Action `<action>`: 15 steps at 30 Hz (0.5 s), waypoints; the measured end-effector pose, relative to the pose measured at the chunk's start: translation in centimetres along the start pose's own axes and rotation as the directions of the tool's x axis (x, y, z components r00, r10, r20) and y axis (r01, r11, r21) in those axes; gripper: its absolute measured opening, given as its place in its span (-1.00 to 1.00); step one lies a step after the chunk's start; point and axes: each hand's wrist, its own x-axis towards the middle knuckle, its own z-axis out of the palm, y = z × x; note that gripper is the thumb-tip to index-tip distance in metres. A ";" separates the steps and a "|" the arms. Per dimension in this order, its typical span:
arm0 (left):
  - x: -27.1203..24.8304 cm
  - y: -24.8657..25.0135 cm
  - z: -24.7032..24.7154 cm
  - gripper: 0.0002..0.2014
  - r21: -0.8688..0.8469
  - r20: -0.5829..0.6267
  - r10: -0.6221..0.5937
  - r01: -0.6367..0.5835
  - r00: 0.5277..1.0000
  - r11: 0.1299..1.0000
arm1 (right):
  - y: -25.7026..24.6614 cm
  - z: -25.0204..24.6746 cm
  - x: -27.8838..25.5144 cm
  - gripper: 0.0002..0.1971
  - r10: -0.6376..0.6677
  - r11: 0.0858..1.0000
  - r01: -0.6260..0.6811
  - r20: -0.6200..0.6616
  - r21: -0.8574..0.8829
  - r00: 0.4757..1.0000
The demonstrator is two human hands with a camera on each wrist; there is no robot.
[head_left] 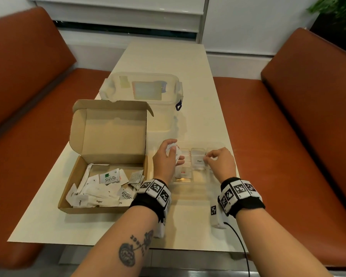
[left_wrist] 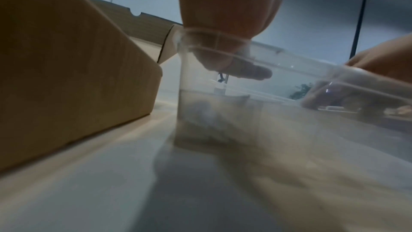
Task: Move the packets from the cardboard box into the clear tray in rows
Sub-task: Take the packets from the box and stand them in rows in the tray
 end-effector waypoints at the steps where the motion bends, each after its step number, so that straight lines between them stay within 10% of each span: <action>1: 0.0 -0.1 0.0 -0.76 0.005 -0.003 -0.001 0.001 1.000 1.000 | 0.0 0.2 0.0 -0.92 -0.002 0.999 0.003 0.019 -0.045 1.000; 15: 0.2 -0.4 0.0 -0.78 0.040 -0.020 0.008 -0.007 1.000 0.999 | -0.8 0.7 -0.7 -0.81 -0.147 0.945 0.173 0.115 -0.278 0.983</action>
